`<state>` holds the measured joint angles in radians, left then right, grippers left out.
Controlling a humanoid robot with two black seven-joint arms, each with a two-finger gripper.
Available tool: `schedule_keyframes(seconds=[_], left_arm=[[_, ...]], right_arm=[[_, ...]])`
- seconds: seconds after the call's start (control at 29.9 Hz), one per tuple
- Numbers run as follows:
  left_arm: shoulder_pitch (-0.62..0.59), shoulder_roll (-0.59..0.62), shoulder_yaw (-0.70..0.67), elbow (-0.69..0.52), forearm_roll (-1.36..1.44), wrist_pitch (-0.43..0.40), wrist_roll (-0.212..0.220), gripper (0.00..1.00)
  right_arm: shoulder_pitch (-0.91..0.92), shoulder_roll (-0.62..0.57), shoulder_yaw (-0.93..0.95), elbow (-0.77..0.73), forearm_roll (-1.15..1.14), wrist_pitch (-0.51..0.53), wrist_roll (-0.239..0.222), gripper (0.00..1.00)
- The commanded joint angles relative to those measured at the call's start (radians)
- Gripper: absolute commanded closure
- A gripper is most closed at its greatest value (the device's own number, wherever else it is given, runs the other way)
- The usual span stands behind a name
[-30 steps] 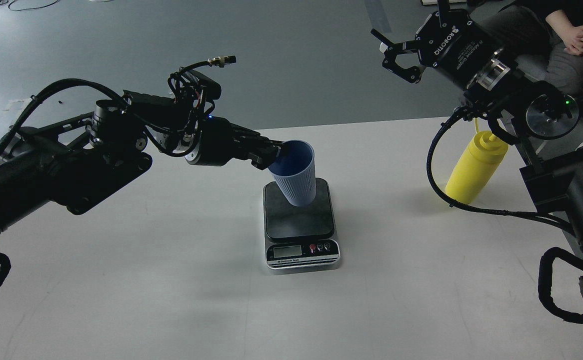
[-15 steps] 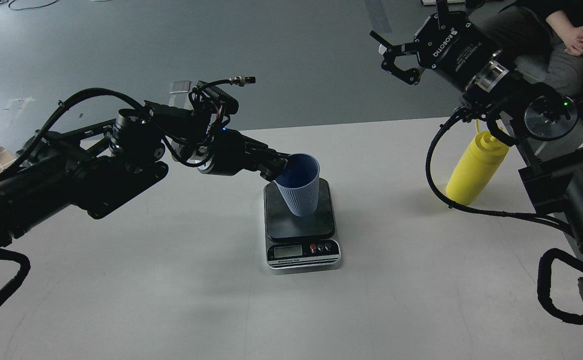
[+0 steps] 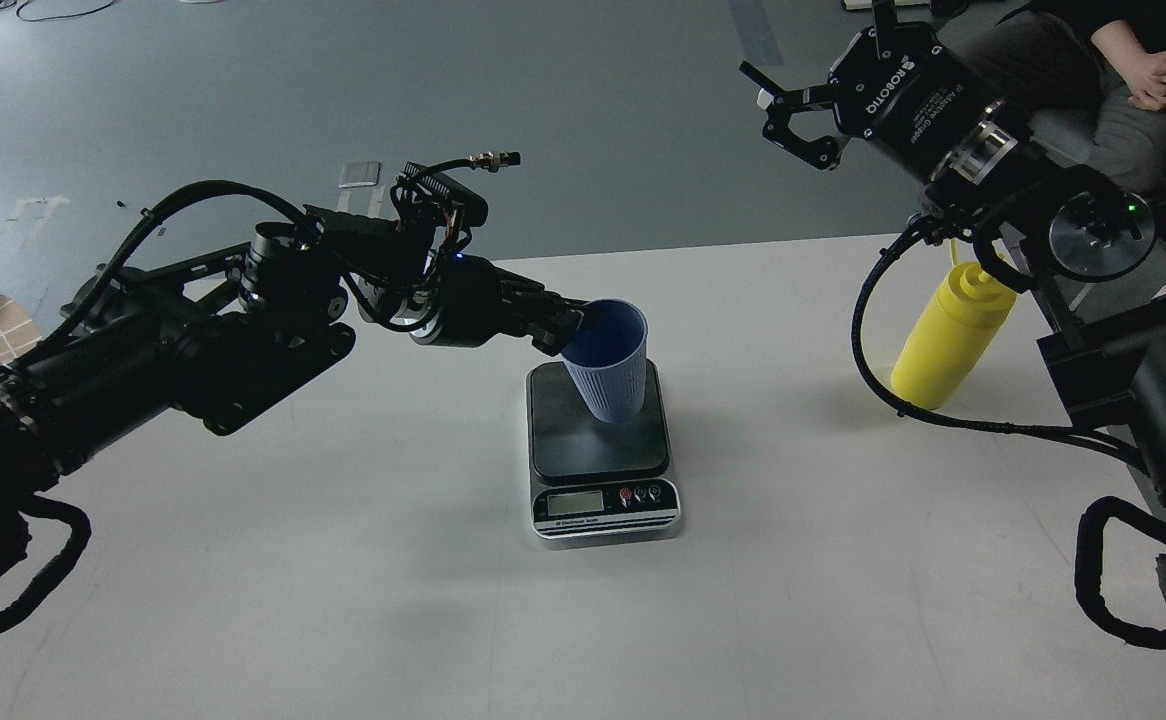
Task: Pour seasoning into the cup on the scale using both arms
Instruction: 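Lower the blue cup onto the scale and open the left gripper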
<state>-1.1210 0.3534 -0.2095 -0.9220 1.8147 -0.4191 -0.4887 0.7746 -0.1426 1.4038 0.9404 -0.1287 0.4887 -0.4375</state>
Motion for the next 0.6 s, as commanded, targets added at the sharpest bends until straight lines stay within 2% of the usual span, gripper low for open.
schedule_keyframes(seconds=[0.0,0.57], left_arm=[[0.0,-0.001,0.001,0.0,0.0,0.003,0.0,1.0],[0.007,-0.002,0.002,-0.001,0.06,0.04,0.0,1.0]], right_arm=[[0.0,0.0,0.0,0.0,0.0,0.0,0.0,0.0],[0.0,-0.002,0.0,0.0,0.0,0.0,-0.001,0.0]])
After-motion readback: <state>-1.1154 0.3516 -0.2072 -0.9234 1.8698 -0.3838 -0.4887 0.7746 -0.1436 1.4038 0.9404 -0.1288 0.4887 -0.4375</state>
